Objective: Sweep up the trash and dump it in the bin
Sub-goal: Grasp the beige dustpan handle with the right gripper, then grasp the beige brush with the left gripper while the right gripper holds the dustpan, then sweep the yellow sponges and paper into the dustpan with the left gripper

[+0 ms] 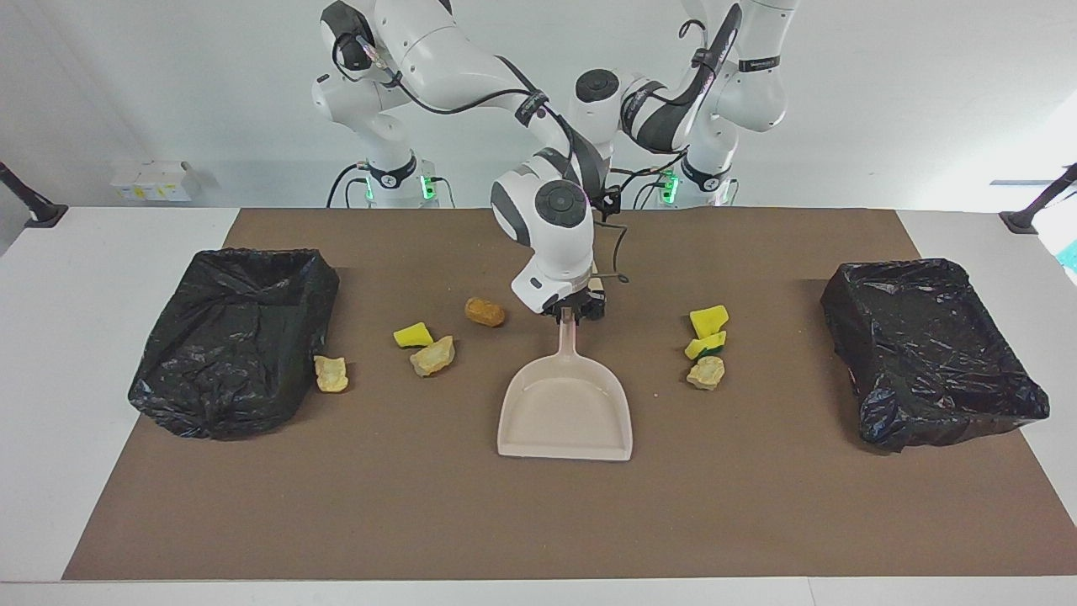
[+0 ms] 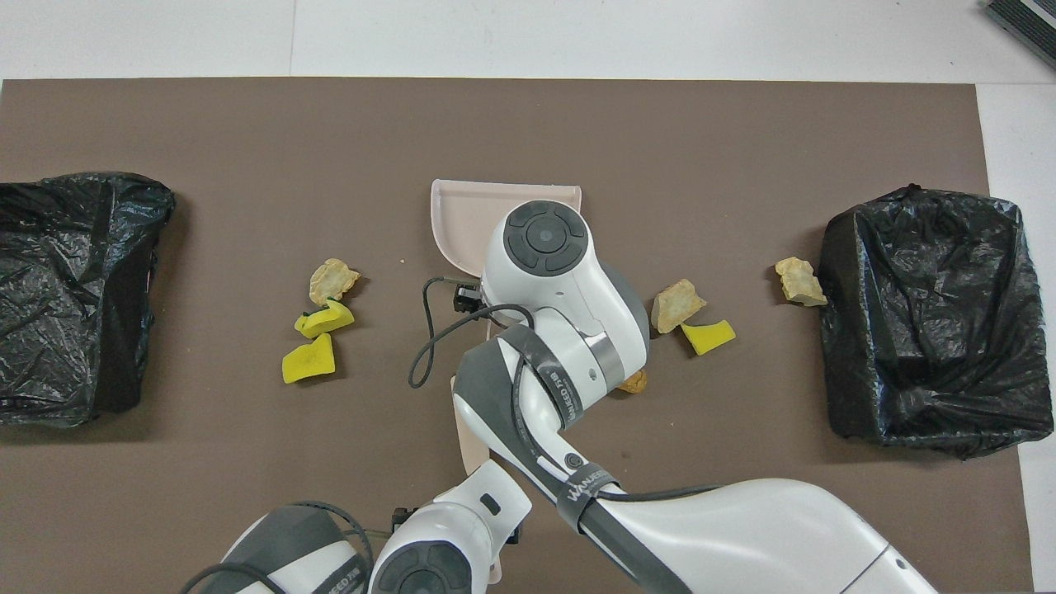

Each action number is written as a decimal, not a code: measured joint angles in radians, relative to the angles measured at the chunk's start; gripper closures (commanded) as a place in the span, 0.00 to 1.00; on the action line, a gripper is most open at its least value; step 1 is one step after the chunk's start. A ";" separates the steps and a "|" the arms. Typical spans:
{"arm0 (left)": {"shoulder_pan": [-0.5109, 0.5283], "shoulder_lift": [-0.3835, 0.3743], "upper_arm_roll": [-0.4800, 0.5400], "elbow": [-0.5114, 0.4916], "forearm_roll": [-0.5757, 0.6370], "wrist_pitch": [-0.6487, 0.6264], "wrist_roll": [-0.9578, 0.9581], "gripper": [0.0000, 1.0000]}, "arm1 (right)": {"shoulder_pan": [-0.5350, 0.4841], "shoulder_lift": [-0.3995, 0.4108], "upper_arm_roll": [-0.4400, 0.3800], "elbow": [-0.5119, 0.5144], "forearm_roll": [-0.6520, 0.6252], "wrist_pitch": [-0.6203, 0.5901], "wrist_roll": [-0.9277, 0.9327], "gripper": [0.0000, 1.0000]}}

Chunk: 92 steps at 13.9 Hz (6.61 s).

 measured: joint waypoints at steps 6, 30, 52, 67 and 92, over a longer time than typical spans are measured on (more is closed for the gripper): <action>0.000 0.007 0.001 -0.015 -0.037 0.024 -0.001 0.20 | -0.046 -0.081 -0.006 0.008 -0.001 -0.088 -0.232 1.00; 0.242 -0.071 0.041 0.105 -0.040 -0.216 -0.005 1.00 | -0.270 -0.188 -0.005 -0.079 -0.166 -0.222 -1.648 1.00; 0.802 0.094 0.031 0.125 0.058 -0.195 0.571 1.00 | -0.202 -0.249 -0.001 -0.264 -0.171 -0.036 -1.648 1.00; 0.625 0.139 0.013 0.093 0.013 -0.071 0.516 1.00 | -0.202 -0.249 -0.002 -0.270 -0.171 -0.033 -1.648 1.00; 0.265 0.185 0.004 0.175 -0.150 -0.068 0.513 1.00 | -0.139 -0.238 -0.002 -0.315 -0.280 -0.002 -1.641 1.00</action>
